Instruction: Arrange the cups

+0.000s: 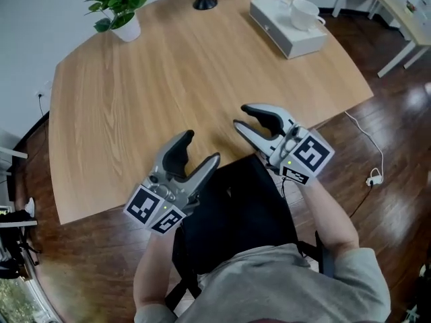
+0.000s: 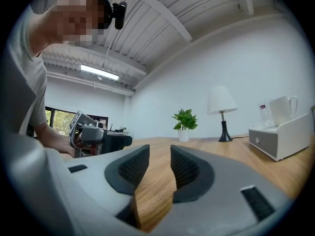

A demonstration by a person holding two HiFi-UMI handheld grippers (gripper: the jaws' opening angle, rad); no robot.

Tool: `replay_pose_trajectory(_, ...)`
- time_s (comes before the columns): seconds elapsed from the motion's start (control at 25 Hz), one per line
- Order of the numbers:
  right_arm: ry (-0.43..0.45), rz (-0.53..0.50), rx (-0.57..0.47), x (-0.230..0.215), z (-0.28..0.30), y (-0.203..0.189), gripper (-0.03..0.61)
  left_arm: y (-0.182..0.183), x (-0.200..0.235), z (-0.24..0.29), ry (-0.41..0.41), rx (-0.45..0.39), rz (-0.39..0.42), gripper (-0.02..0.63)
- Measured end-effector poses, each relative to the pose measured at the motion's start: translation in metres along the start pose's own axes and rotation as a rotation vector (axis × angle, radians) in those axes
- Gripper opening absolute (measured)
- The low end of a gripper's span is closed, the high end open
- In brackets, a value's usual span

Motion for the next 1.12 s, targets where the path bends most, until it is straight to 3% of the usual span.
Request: replay_pose_trajectory(1.12, -0.025, 0.055, -0.075, -0.009, -0.017, 0.003, 0.126, 0.003, 0.002, 0.001, -0.011, -0.012, -0.059, 0.295)
Point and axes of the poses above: the fingertips, and each gripper's own axes: z forward along the fingers, x to its left, y out of its top, the point moved 10 cm from there along -z, backward along the fingers, and after that the axes turned 15 degrees about y, right-handed, at the moved point
